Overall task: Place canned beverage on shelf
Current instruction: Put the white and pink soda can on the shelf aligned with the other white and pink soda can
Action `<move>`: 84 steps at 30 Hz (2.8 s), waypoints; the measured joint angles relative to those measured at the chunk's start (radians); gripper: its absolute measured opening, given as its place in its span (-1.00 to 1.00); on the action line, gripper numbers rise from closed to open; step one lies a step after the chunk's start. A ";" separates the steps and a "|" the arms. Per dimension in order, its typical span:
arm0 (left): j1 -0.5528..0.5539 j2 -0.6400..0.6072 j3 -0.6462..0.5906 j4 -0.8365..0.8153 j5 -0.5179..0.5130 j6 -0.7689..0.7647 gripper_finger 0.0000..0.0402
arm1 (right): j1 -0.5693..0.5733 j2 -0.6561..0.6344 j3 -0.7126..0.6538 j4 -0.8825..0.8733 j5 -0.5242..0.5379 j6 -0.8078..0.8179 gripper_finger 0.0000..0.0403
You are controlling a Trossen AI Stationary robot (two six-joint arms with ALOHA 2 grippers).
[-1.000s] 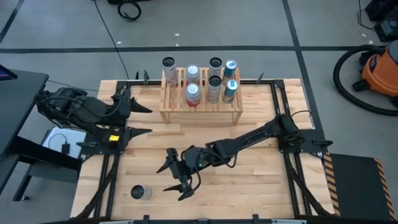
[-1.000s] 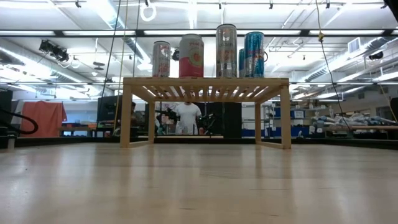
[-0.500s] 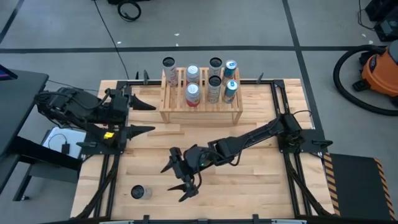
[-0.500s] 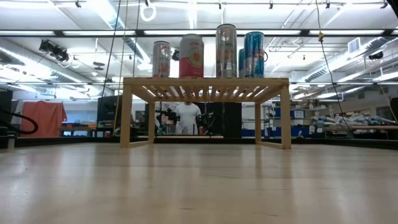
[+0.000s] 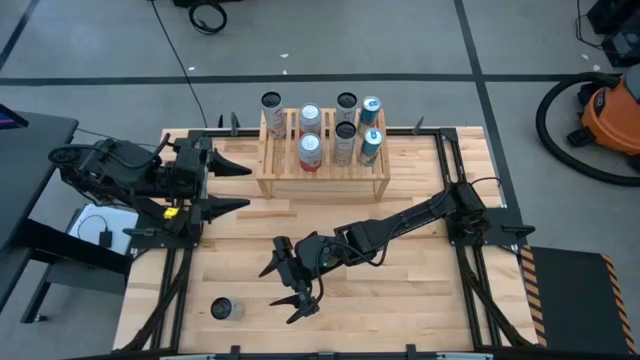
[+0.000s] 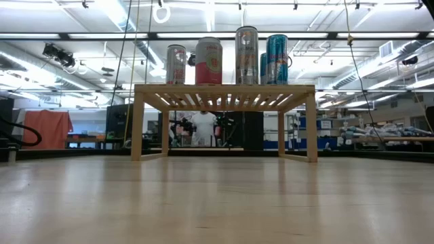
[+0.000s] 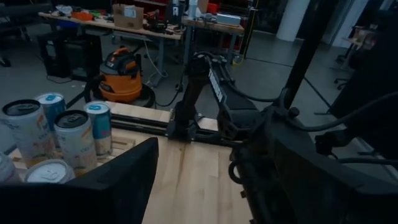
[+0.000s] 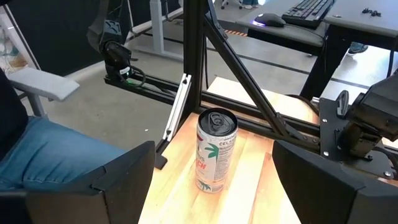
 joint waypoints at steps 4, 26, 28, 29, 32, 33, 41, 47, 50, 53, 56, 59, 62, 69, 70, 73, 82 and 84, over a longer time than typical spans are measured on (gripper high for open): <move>0.024 0.008 0.000 -0.001 -0.004 0.012 0.57 | 0.000 0.000 0.000 0.001 0.000 0.000 0.66; -0.087 0.171 0.000 -0.632 -0.005 -0.441 0.57 | 0.022 -0.282 0.000 -0.121 0.155 0.037 0.66; -0.124 0.200 0.000 -0.656 -0.004 -0.494 0.57 | 0.026 -0.312 0.000 -0.143 0.167 0.052 0.66; -0.144 0.214 0.000 -0.664 -0.003 -0.524 0.57 | 0.029 -0.326 0.000 -0.155 0.177 0.053 0.66; -0.204 0.252 0.000 -0.692 0.019 -0.603 0.57 | 0.041 -0.357 0.000 -0.199 0.220 0.057 0.66; -0.223 0.265 0.000 -0.701 0.031 -0.631 0.57 | 0.046 -0.362 0.000 -0.214 0.235 0.061 0.66; -0.372 0.348 0.000 -0.740 0.108 -0.861 0.57 | 0.072 -0.366 0.000 -0.262 0.258 0.080 0.66; -0.480 0.394 0.000 -0.740 0.130 -1.042 0.57 | 0.093 -0.366 0.000 -0.238 0.266 0.075 0.66; -0.529 0.430 0.000 -0.739 0.133 -1.113 0.57 | 0.098 -0.366 0.000 -0.224 0.280 0.071 0.66; -0.564 0.469 0.000 -0.738 0.169 -1.162 0.57 | 0.101 -0.367 0.000 -0.219 0.324 0.071 0.66; -0.576 0.505 0.000 -0.739 0.185 -1.162 0.57 | 0.100 -0.367 0.000 -0.219 0.344 0.070 0.66; -0.576 0.525 0.000 -0.740 0.198 -1.159 0.57 | 0.101 -0.367 0.000 -0.212 0.344 0.071 0.66; -0.576 0.539 0.000 -0.745 0.223 -1.159 0.57 | 0.103 -0.367 0.000 -0.198 0.344 0.077 0.66; -0.581 0.546 -0.004 -0.743 0.231 -1.159 0.57 | 0.103 -0.367 0.000 -0.188 0.344 0.079 0.66; -0.581 0.545 -0.012 -0.740 0.231 -1.159 0.57 | 0.103 -0.367 0.000 -0.188 0.344 0.079 0.66; -0.587 0.545 -0.059 -0.736 0.233 -1.159 0.57 | 0.103 -0.367 0.000 -0.188 0.344 0.091 0.66; -0.591 0.537 -0.209 -0.512 0.301 -1.105 0.57 | 0.103 -0.367 0.000 -0.189 0.341 0.098 0.66; -0.587 0.539 -0.209 -0.497 0.304 -1.084 0.57 | 0.103 -0.367 0.000 -0.189 0.341 0.097 0.66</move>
